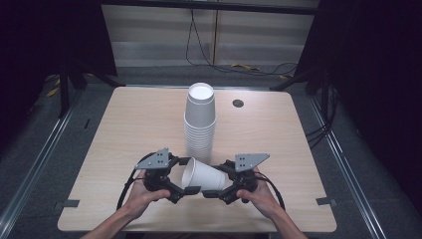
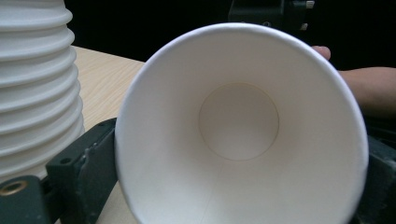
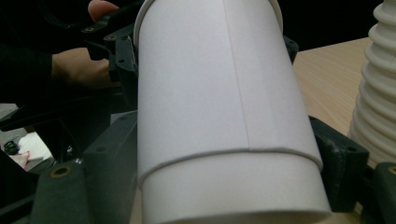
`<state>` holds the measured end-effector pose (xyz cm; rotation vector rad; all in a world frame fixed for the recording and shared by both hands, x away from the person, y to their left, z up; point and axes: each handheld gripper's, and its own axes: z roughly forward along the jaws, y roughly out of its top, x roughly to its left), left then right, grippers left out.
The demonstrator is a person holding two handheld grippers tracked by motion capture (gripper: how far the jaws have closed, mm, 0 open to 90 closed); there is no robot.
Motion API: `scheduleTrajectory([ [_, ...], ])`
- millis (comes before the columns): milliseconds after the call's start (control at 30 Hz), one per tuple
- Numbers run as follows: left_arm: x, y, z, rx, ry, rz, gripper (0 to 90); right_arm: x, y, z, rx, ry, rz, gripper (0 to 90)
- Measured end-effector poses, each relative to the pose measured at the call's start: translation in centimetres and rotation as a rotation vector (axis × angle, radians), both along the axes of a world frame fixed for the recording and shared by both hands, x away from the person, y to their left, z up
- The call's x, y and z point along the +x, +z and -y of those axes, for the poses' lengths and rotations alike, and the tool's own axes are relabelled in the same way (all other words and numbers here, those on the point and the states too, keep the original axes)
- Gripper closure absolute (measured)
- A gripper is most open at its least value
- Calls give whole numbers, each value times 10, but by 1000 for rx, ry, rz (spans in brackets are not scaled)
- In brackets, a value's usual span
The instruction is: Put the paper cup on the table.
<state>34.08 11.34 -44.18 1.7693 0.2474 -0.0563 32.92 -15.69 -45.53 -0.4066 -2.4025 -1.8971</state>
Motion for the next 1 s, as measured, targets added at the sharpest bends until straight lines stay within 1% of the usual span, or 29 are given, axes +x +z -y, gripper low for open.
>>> scheduleTrajectory([
  [167, 0, 0, 0, 13, -7, 5, 73, 0, 0, 0, -17, 2, 7, 209],
  [233, 0, 1, 0, 17, -10, 3, 82, 0, -1, 0, -19, 5, -10, 206],
  [300, 0, 2, -1, 31, -16, 9, 89, 0, -1, -1, -34, 2, -4, 202],
  [400, -1, 3, -1, 41, -23, 16, 95, -1, 0, -1, -50, 3, -14, 198],
  [467, 0, 3, -1, 45, -19, 14, 98, -1, -1, -1, -77, 3, -40, 173],
  [500, 0, 4, -2, 54, -9, 15, 98, -1, -1, -1, -77, 3, -40, 173],
  [533, 1, 4, -3, 61, -16, 15, 98, -1, -1, 0, -87, -5, -40, 152],
  [633, 1, 4, -3, 61, -17, 8, 98, -1, -1, 1, -91, -14, -40, 150],
  [700, 1, 5, -3, 66, -15, 9, 98, 0, -1, 2, -85, -25, -39, 140],
  [733, 1, 5, -3, 74, -10, 15, 97, 0, 0, 3, -97, -34, -34, 137],
  [800, 1, 5, -4, 76, -10, 11, 98, 0, 0, 3, -97, -40, -33, 137],
  [833, 1, 5, -5, 82, -5, 14, 97, 0, 0, 4, -94, -40, -33, 138],
  [867, 2, 6, -5, 87, -3, 16, 97, 0, 0, 4, -90, -53, -28, 138],
  [933, 3, 6, -7, 92, 0, 17, 97, 1, 0, 5, -87, -54, -28, 139],
  [967, 3, 6, -7, 88, 2, 9, 97, 1, 0, 5, -84, -58, -31, 139],
  [1000, 4, 6, -8, 93, 8, 15, 97, 2, 0, 6, -81, -63, -30, 139],
])
